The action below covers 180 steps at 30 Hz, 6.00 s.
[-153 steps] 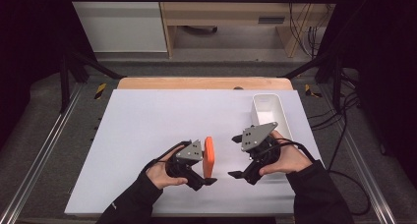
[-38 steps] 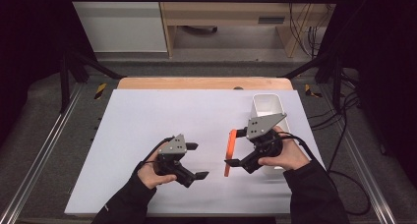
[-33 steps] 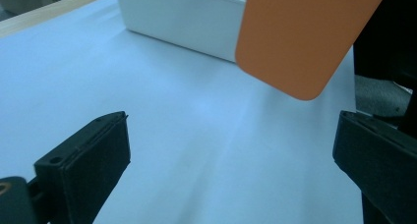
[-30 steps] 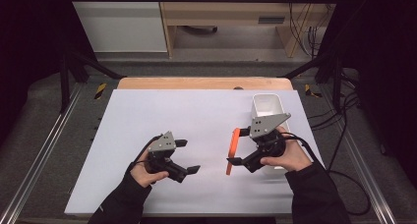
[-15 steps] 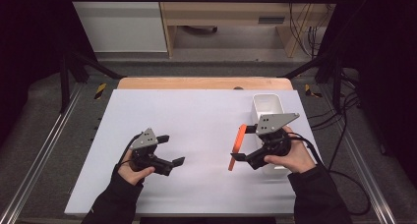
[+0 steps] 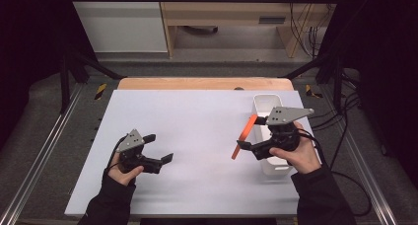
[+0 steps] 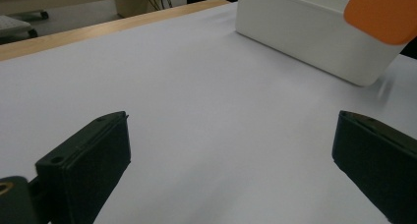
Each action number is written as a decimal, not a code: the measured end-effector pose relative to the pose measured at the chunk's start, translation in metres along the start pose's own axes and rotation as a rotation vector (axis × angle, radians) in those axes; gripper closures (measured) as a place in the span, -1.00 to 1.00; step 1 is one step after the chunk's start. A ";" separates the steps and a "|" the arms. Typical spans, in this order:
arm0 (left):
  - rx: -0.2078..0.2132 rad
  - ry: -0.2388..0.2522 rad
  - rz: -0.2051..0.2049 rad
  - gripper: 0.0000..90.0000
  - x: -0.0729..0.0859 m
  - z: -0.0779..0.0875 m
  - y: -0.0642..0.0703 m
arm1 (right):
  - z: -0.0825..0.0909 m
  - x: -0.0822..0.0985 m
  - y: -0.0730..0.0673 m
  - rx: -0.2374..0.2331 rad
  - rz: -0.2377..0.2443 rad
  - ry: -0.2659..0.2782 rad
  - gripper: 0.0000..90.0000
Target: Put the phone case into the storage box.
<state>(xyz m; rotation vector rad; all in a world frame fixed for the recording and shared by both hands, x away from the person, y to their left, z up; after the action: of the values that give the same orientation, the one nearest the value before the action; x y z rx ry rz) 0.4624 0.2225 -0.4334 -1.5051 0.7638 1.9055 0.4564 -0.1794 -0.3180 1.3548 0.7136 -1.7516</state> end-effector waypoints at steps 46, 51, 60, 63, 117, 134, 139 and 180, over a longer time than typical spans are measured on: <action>-0.125 0.052 0.021 -1.00 0.019 0.036 -0.033 | 0.011 -0.029 0.063 0.464 -0.141 0.035 -0.65; -0.126 0.046 0.017 -1.00 0.019 0.036 -0.034 | 0.008 -0.029 0.071 0.510 -0.147 0.032 -0.65; -0.123 0.039 0.017 -1.00 0.021 0.034 -0.035 | 0.002 -0.029 0.086 0.583 -0.165 0.035 -0.65; -0.121 0.038 0.019 -1.00 0.021 0.033 -0.035 | -0.001 -0.028 0.090 0.621 -0.165 0.027 -0.65; -0.093 0.028 0.009 -1.00 0.023 0.028 -0.035 | -0.059 0.022 0.159 0.846 -0.312 -0.111 -0.65; -0.092 0.021 0.000 -1.00 0.023 0.027 -0.035 | -0.074 0.047 0.171 0.858 -0.345 -0.154 -0.65; -0.092 0.020 -0.001 -1.00 0.023 0.027 -0.035 | -0.076 0.053 0.173 0.866 -0.347 -0.169 -0.65; -0.088 0.006 -0.010 -1.00 0.025 0.025 -0.034 | -0.088 0.065 0.174 0.850 -0.323 -0.182 -0.98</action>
<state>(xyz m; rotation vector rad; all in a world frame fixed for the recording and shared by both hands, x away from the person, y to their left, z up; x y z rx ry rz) 0.4673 0.2664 -0.4551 -1.5650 0.6824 1.9510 0.6418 -0.2151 -0.3980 1.6301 0.0510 -2.5616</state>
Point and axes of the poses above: each handheld gripper's, and its own axes: z roughly backward along the jaws, x roughly out of its underside, y roughly to its right, the point moved 1 cm from there along -z, roughly forward along the jaws, and after that the axes turned 12 degrees about y, right-handed, at the moved point
